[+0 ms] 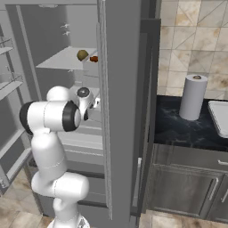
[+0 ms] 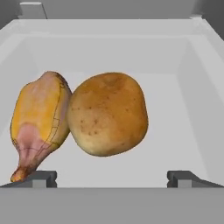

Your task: Place one potato and one chicken drumstick in each tupperware on the nearby counter, to pack two identical lunches.

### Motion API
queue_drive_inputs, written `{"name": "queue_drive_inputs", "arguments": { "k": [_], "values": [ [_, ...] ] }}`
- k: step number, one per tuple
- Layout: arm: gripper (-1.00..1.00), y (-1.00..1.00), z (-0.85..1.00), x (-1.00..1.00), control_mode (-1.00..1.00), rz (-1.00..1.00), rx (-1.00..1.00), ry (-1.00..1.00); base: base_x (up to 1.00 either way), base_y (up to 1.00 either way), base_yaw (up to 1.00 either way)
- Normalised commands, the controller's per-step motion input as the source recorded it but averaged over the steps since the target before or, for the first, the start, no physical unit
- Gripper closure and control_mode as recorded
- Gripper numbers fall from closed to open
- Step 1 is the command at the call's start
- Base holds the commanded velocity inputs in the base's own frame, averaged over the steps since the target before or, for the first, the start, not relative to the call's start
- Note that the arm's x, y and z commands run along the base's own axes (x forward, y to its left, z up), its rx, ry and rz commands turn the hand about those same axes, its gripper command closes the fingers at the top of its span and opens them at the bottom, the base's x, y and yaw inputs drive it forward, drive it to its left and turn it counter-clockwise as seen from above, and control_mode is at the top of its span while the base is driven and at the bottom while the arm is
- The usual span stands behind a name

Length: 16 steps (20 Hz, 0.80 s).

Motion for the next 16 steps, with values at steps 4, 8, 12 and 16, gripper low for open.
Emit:
{"name": "queue_drive_inputs", "arguments": {
  "k": [4,8,12,16],
  "values": [
    [-1.0,0.08,-0.13,0.39,-1.0,0.0,0.0,0.0,0.0,0.0,0.0],
    [-1.0,0.08,-0.15,0.4,-1.0,0.0,0.0,0.0,0.0,0.0,0.0],
    [-1.0,0.07,-0.14,0.42,-1.0,0.0,0.0,0.0,0.0,0.0,0.0],
    [-1.0,0.03,-0.19,0.34,-1.0,0.0,0.0,0.0,0.0,0.0,0.0]
  ]
}}
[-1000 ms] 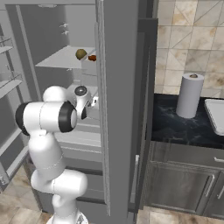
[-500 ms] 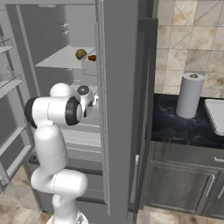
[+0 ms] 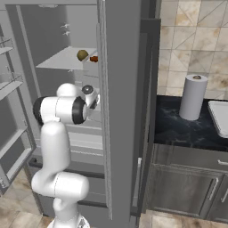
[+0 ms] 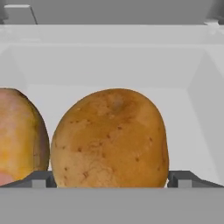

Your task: Place one potato and one chicken drumstick in each tupperware on the nearby counter, to pack two identical lunches.

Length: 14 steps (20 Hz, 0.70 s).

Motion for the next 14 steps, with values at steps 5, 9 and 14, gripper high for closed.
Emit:
{"name": "queue_drive_inputs", "arguments": {
  "k": [5,9,14],
  "values": [
    [-1.0,0.0,-0.44,0.03,-1.0,-0.01,0.0,0.0,0.0,0.0,0.0],
    [1.0,0.0,-0.38,0.0,-1.0,-0.02,0.0,0.0,0.0,0.0,0.0],
    [1.0,0.0,-0.01,-0.02,-1.0,0.0,0.0,0.0,0.0,0.0,0.0]
  ]
}}
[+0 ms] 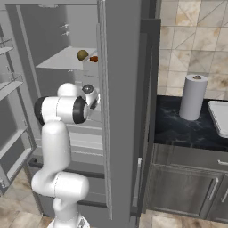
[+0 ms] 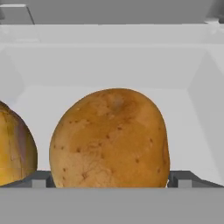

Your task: Place one potato and one chicken drumstick in each tupperware on the nearby counter, to pack two identical lunches.

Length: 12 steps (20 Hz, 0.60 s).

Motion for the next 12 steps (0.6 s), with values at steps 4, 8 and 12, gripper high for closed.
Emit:
{"name": "queue_drive_inputs", "arguments": {
  "k": [4,8,12],
  "values": [
    [1.0,0.0,-0.04,-0.73,-1.0,0.0,0.0,0.0,0.0,0.0,0.0],
    [1.0,0.0,0.06,-1.0,-1.0,0.0,0.0,0.0,0.0,0.0,0.0],
    [1.0,0.0,0.55,-1.0,-1.0,0.0,0.0,0.0,0.0,0.0,0.0]
  ]
}}
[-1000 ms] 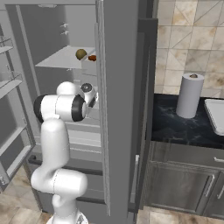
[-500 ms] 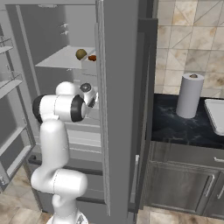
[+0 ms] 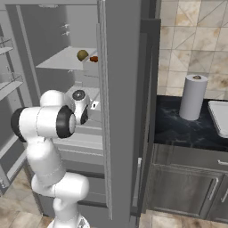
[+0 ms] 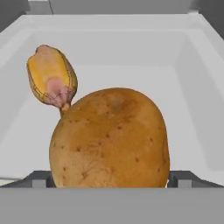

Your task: Place one potato and one chicken drumstick in each tupperware on the nearby counter, to pack two identical lunches.

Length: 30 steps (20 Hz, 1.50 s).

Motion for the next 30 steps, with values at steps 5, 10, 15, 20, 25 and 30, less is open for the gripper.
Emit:
{"name": "queue_drive_inputs", "arguments": {
  "k": [5,10,15,20,25,30],
  "values": [
    [1.0,0.0,0.94,-0.98,-1.0,0.0,0.0,-0.01,0.0,0.0,0.0],
    [1.0,-0.04,1.0,-0.99,-1.0,0.0,0.02,0.22,0.0,0.0,0.0],
    [1.0,-0.03,0.88,-1.0,-1.0,0.0,0.0,0.35,0.0,0.0,0.0],
    [1.0,0.0,0.29,-1.0,-1.0,0.0,0.0,0.17,0.0,0.0,0.0],
    [1.0,-0.01,0.16,-1.0,-1.0,0.0,0.0,-0.1,0.0,0.0,0.0],
    [1.0,-0.05,0.16,-0.8,1.0,0.0,0.0,-0.03,-0.2,-0.03,0.0]
  ]
}}
